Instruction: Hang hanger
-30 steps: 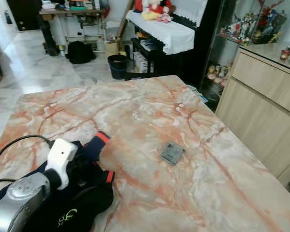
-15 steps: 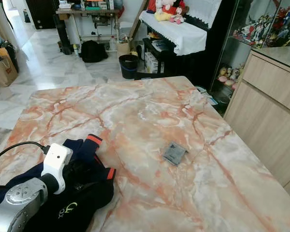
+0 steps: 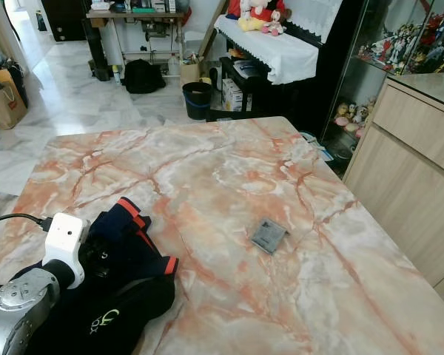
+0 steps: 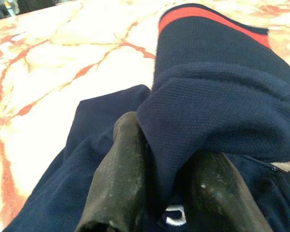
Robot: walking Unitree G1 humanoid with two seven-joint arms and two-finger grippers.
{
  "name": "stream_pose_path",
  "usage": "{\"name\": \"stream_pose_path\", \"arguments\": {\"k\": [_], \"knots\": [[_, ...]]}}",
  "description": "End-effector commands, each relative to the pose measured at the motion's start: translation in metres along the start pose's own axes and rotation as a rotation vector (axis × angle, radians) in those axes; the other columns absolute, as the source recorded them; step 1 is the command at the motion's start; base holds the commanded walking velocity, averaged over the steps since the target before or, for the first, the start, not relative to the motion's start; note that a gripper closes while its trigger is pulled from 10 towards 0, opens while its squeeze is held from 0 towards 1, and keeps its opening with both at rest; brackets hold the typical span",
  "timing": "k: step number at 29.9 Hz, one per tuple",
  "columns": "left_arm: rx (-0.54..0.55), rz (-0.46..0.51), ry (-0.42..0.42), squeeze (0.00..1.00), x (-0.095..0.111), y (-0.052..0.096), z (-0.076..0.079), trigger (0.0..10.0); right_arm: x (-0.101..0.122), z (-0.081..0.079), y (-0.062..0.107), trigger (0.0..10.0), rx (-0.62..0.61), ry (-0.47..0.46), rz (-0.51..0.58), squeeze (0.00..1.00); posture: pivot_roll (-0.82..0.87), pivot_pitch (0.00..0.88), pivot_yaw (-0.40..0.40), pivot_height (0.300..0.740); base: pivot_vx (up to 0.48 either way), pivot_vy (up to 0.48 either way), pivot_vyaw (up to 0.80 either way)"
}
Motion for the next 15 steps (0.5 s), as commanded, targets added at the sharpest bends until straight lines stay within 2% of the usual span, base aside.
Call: {"name": "stream_pose_path", "arguments": {"k": [1,15], "knots": [[0.028,0.022,0.005,1.0,0.003,0.0014,-0.0058,10.0,0.0029,-0.0002,-0.0004,10.0,0.003,0.009,0.005,0.0,0.1,0.013,-0.008,0.74,0.0,0.0,0.0],[0.066,0.061,0.017,1.0,0.0053,0.0101,-0.0025,10.0,0.0026,0.0027,0.0002,10.0,0.002,0.019,0.0,0.0,0.1,0.016,-0.02,0.74,0.0,0.0,0.0]]}}
Point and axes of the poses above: a point about 5 cm out from each wrist's last joint towards the gripper, its own y axis pointing back from the gripper into the wrist, its own x axis along the axis of the wrist's last joint, z = x × y, the point moved 3 cm from there along -y, pointing out of the wrist towards the gripper, and after that the axes turned 6 degrees about -y, right-handed, at the moved point
